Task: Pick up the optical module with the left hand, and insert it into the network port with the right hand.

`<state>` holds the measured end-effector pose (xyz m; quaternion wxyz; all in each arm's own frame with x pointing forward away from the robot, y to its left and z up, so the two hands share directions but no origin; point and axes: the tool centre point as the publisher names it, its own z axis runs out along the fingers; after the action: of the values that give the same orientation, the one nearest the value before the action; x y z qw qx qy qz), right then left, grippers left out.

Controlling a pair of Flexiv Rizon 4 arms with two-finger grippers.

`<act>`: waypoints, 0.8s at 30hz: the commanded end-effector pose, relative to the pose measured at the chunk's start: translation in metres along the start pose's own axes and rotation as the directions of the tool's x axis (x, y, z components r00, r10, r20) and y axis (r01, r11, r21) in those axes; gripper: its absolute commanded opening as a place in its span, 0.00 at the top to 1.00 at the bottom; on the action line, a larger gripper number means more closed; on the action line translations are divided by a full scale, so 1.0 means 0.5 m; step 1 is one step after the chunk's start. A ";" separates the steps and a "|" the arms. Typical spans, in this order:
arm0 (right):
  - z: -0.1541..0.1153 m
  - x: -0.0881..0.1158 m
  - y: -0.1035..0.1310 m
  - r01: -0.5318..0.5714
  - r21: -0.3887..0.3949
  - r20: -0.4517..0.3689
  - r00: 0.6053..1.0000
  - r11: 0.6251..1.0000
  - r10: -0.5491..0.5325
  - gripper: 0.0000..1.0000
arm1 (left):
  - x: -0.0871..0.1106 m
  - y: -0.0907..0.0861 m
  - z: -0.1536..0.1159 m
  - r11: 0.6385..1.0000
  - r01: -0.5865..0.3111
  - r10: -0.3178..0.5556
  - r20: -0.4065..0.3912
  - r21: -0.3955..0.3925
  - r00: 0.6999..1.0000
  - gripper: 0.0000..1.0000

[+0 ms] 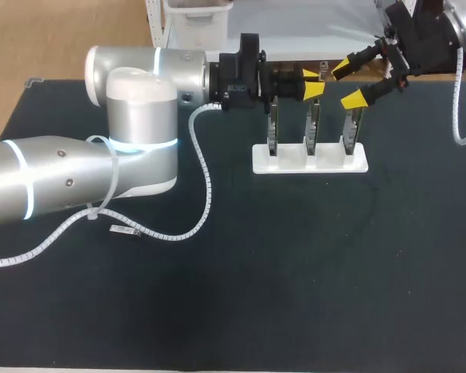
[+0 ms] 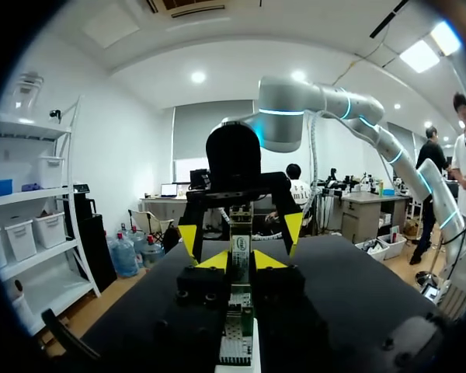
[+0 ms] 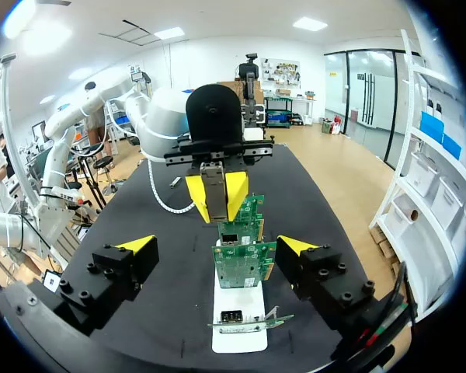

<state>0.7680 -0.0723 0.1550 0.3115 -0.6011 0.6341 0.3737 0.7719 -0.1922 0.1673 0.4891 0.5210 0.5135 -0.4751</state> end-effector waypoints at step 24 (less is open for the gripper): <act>0.000 0.000 0.000 0.001 0.000 0.001 1.000 1.000 -0.001 0.00 | 0.006 0.004 -0.006 1.000 0.007 -0.007 -0.010 -0.008 1.000 1.00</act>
<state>0.7680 -0.0723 0.1550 0.3115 -0.6011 0.6341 0.3737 0.7743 -0.1890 0.1648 0.4866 0.5198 0.5194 -0.4726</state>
